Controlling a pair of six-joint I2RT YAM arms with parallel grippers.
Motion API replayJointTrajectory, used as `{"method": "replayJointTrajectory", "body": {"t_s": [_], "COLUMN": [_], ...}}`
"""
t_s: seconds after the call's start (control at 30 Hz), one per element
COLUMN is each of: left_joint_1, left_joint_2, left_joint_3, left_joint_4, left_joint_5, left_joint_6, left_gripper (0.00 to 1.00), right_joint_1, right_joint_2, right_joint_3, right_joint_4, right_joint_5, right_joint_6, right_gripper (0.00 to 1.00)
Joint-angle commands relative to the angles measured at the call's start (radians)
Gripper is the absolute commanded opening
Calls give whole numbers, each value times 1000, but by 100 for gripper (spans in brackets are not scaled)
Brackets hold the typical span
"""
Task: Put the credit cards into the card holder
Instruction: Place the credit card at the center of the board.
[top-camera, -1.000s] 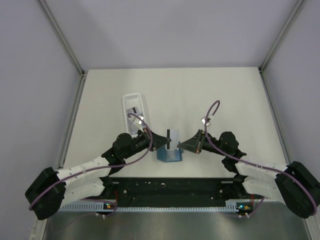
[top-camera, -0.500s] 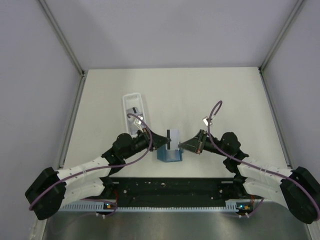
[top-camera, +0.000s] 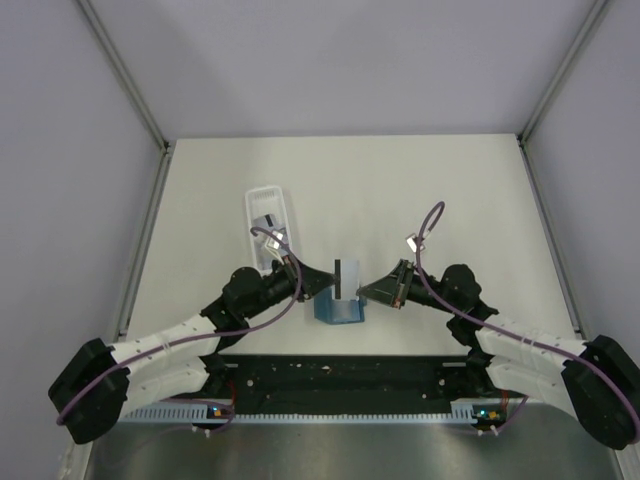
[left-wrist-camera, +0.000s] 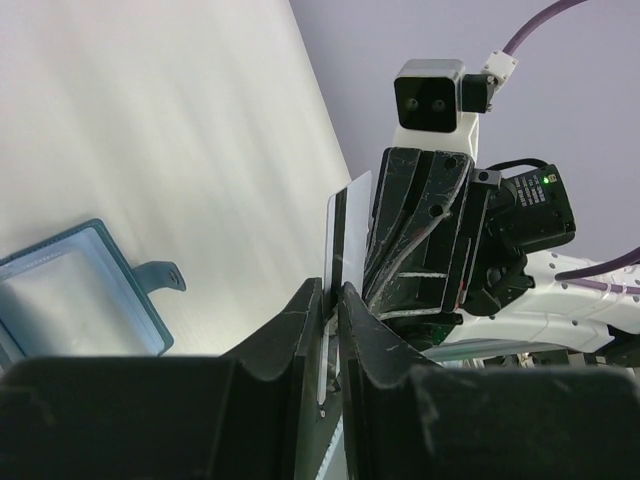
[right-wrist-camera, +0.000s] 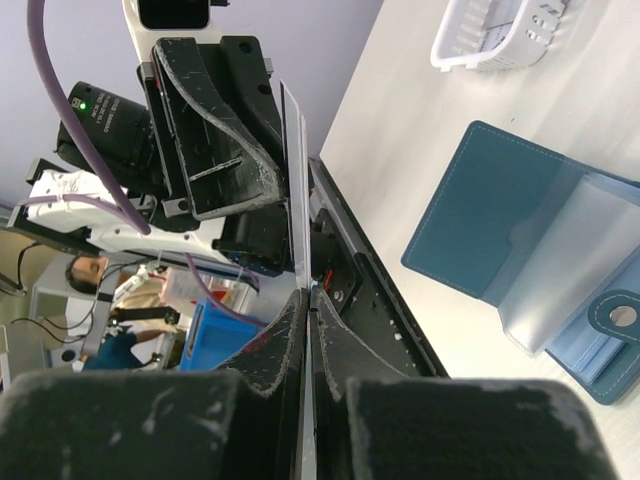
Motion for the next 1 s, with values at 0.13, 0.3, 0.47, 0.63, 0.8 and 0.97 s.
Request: {"method": "replayJointTrajectory", "body": {"t_s": [0.13, 0.3, 0.47, 0.63, 0.8, 0.97], "left_joint_1": [11, 13, 13, 13, 14, 14], "left_joint_2": [-33, -20, -7, -17, -33, -46], "left_joint_3": [-14, -8, 0, -1, -3, -3], "left_joint_4": [27, 18, 7, 4, -11, -25], "left_joint_5": [-6, 0, 9, -2, -13, -19], "left_joint_6": [11, 22, 25, 27, 36, 37], "left_gripper": [17, 18, 18, 16, 16, 16], "right_joint_1": [5, 3, 5, 3, 3, 5], "right_joint_2": [-33, -44, -49, -59, -70, -70], "right_joint_3": [25, 25, 28, 29, 29, 29], "right_joint_4": [12, 2, -5, -19, -31, -35], "right_joint_5": [15, 12, 12, 16, 19, 19], "right_joint_6": [-25, -27, -28, -34, -39, -39], "right_gripper": [0, 0, 0, 0, 0, 0]}}
